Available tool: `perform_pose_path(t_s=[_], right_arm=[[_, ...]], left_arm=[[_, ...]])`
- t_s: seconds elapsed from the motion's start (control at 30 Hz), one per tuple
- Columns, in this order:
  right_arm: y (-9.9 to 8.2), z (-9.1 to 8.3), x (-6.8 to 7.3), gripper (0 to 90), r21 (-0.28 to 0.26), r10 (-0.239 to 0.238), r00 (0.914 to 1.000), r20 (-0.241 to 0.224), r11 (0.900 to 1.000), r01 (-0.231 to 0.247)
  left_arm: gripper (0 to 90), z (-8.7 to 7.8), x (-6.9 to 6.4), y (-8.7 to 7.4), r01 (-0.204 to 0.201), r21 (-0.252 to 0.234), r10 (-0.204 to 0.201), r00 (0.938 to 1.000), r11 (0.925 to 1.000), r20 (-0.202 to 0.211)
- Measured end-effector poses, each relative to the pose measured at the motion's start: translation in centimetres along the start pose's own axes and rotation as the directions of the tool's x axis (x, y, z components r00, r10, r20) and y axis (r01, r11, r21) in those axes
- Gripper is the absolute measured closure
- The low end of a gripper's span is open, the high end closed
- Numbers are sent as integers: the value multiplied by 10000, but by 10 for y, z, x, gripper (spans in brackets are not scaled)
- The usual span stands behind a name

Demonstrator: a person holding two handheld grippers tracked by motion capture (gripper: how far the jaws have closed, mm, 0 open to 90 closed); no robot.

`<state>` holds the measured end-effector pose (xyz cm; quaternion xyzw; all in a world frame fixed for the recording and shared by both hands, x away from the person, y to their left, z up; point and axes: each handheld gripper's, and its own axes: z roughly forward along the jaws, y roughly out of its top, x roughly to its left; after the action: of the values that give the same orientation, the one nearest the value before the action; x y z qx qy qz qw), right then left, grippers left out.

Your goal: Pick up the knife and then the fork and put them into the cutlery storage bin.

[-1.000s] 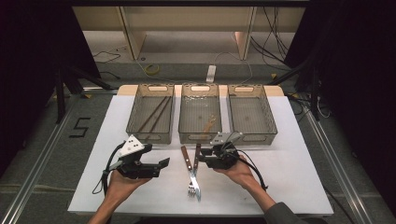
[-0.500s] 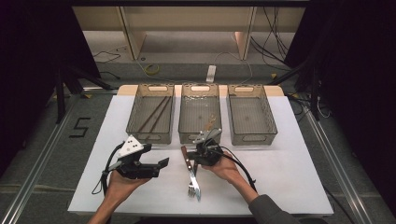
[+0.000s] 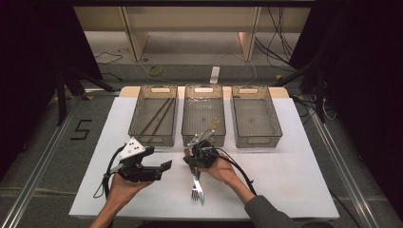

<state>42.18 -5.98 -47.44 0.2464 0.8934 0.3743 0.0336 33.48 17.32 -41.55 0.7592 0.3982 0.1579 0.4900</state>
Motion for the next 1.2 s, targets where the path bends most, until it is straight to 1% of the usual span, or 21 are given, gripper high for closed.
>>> perform_pose_path(t_s=[0.13, 0.23, 0.3, 0.43, 0.63, 0.73, 0.83, 0.93, 0.97, 1.03, 1.13, 1.2], right_arm=[[0, 5, -1, 900, 156, -34, 10000, 38, 9999, 34], [-1, 8, -1, 900, 328, 102, 9999, 113, 9994, -106], [-1, 9, -2, 900, 401, 93, 9999, 90, 9991, -97], [0, 10, -1, 900, 520, -46, 10000, 86, 9986, 42], [2, 10, 0, 900, 726, -174, 9997, 193, 9972, 160], [2, 9, 2, 900, 820, -328, 9991, 274, 9962, 304], [2, 10, 2, 900, 885, -370, 9990, 234, 9955, 348], [3, 12, 2, 900, 1098, -603, 9976, 329, 9924, 564], [3, 13, 2, 900, 1118, -557, 9978, 353, 9924, 514], [3, 15, 0, 900, 1119, -604, 9975, 361, 9921, 560], [3, 13, -2, 900, 1190, -631, 9971, 428, 9912, 576], [3, 11, -3, 900, 1276, -502, 9974, 519, 9909, 433]], left_arm=[[156, 0, 0, 0, -17, -1, 17, 10000, 10000, -2], [156, 0, 0, 0, -37, 23, 37, 10000, 10000, 9], [156, 0, 0, 0, -44, 29, 44, 10000, 10000, 4], [156, 1, 0, 0, -86, 59, 86, 10000, 9999, 7], [156, 1, -1, -1, -66, 76, 66, 10000, 9999, 0], [156, 2, -1, -1, -77, 125, 77, 10000, 9999, 9], [156, 2, -1, -1, -88, 117, 88, 10000, 9999, 13], [156, 2, -1, -1, -63, 101, 63, 10000, 9999, 1], [156, 2, -1, -1, -57, 97, 57, 10000, 9999, 3], [156, 1, -1, -1, -46, 80, 46, 10000, 10000, 9], [156, 1, 0, -1, -54, 74, 54, 10000, 10000, 7], [156, 1, 0, -1, -36, 80, 36, 10000, 10000, 8]])
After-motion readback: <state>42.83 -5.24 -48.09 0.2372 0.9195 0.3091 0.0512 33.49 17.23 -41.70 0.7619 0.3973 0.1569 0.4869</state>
